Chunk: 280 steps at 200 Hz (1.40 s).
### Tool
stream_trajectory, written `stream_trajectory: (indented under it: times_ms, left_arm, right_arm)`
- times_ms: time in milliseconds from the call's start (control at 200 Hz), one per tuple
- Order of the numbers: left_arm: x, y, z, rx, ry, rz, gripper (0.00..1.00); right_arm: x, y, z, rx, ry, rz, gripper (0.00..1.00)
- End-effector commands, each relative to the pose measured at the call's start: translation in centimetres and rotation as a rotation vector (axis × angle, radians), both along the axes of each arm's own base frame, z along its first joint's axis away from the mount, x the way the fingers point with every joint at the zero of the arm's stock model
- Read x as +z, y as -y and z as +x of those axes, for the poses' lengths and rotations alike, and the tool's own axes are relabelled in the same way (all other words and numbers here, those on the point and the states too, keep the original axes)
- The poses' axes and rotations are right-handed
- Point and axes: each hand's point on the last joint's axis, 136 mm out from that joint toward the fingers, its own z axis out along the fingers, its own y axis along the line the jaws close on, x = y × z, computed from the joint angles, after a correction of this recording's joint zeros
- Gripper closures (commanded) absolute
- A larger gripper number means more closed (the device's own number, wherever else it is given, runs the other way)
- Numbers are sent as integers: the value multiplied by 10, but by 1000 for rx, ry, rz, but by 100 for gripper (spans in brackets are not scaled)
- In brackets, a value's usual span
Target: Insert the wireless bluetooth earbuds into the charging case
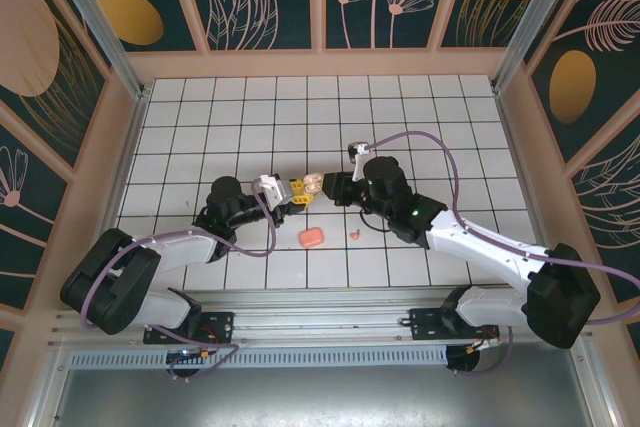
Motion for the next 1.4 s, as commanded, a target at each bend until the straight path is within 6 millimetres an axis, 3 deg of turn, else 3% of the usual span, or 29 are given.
stream_trajectory:
  times_ms: [0,365,961,1156,1396]
  left_arm:
    - [31,4,-2,-23,80,-60,87]
    - [35,3,-2,-18,84,-68,88]
    - [37,2,2,11,84,-69,88]
    - [35,2,2,11,75,-68,87]
    - [37,3,1,0,68,-80,88]
  right_arm:
    - [-3,3,5,-51,7,-20,78]
    - [-4,3,5,-88,34,-80,78]
    - [-4,-14,-16,0,41,-103,77]
    - [7,-14,-21,28,55,-62,71]
    - [30,-10,-23,46,84,0,55]
